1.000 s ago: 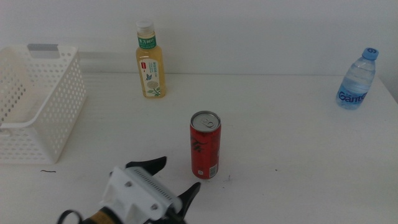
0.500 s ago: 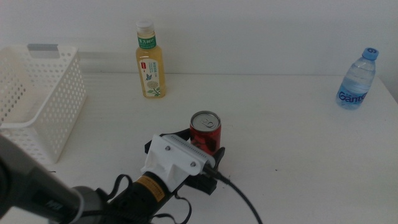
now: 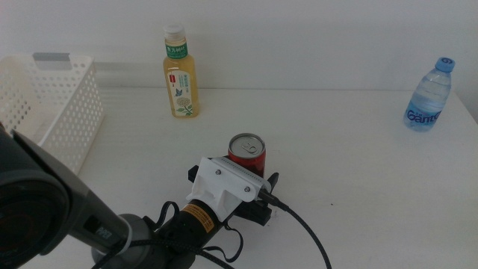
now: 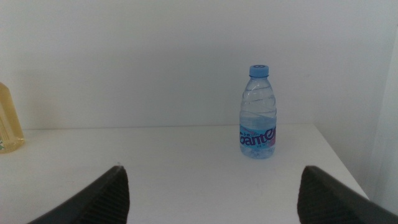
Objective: Use arms to grab the bottles and put them into the dustbin to the left of the table.
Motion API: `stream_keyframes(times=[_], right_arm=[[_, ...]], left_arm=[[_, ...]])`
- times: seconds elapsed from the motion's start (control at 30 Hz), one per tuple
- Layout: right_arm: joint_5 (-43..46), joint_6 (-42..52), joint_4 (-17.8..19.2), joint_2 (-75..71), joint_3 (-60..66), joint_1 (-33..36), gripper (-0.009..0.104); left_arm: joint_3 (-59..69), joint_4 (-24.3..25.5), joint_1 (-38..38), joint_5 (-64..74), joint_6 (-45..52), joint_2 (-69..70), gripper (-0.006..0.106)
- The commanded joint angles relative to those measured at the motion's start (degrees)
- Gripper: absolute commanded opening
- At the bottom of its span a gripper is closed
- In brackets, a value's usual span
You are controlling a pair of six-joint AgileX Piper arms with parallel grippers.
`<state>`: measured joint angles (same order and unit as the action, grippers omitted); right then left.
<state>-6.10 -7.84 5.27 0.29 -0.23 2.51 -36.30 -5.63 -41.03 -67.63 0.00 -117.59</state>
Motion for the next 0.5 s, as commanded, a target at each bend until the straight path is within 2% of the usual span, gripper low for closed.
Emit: stream_keyframes(times=[0.0, 0.23, 0.47], right_arm=[[0.47, 0.11, 0.48, -0.29, 0.23, -0.31, 0.085], [0.47, 0.11, 0.48, -0.29, 0.23, -0.31, 0.085], [0.47, 0.11, 0.48, -0.29, 0.23, -0.31, 0.085]], left_arm=[[-0.84, -1.03, -0.12, -0.66, -0.57, -0.28, 0.094], [-1.73, -1.96, -0.12, 1.14, -0.57, -0.37, 0.093], [-1.73, -1.8, -0.12, 1.27, -0.57, -0.37, 0.082]])
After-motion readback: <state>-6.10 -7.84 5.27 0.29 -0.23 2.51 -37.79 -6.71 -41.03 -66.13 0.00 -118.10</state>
